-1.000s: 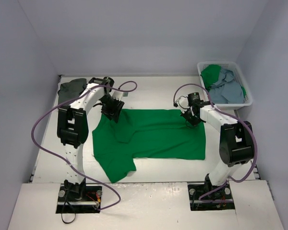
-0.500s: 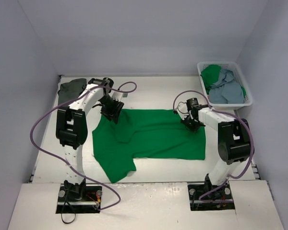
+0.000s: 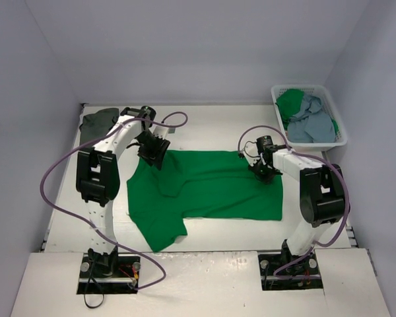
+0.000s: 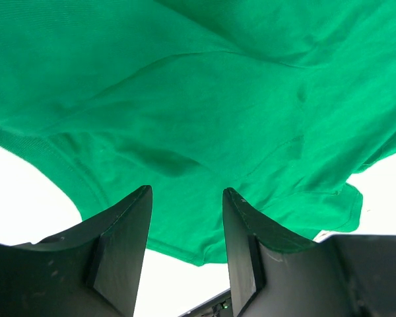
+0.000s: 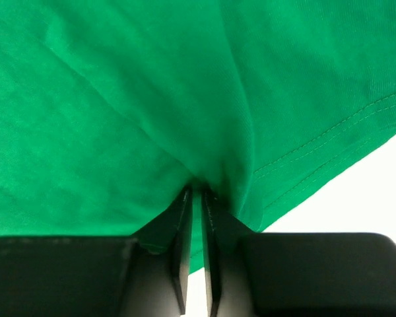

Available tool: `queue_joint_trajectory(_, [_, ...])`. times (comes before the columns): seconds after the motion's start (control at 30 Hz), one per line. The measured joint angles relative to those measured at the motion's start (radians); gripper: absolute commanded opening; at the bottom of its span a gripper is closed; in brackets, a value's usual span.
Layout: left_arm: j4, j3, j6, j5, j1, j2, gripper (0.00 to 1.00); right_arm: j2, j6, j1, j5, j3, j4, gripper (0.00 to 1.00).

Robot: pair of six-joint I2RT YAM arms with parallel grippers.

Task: Fold and stack the t-shirts
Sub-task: Fold the flattened tshirt in 1/3 of the way

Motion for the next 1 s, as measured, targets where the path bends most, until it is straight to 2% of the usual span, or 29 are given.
queue_joint_trajectory(0.2, [0.012,-0.025,0.001,-0.004,-0.003,-0.092,0.39,-0.074,0.003,0.000,-0.052,0.016,-0.016,0.06])
queue_joint_trajectory(0.3, [0.021,-0.035,0.008,-0.003,-0.004,-0.106,0.23,-0.098,0.003,0.000,-0.071,0.052,-0.014,0.03])
queue_joint_trajectory(0.33, [0.031,-0.039,0.011,-0.002,-0.004,-0.102,0.15,-0.098,0.003,0.000,-0.076,0.061,-0.011,0.01])
queue_joint_trajectory(0.43, [0.049,-0.050,0.015,0.007,-0.004,-0.080,0.02,-0.094,0.003,0.000,-0.084,0.067,-0.001,0.00])
queue_joint_trajectory(0.47, [0.057,-0.050,0.017,0.010,-0.005,-0.068,0.00,-0.088,0.003,-0.001,-0.085,0.069,0.000,0.00])
queue_joint_trajectory(0.83, [0.127,-0.043,0.018,-0.002,-0.006,0.134,0.00,0.128,0.008,-0.025,-0.111,0.145,0.106,0.00])
queue_joint_trajectory(1.0, [0.138,-0.026,0.008,-0.038,-0.006,0.149,0.00,0.174,0.007,-0.046,-0.115,0.185,0.162,0.00])
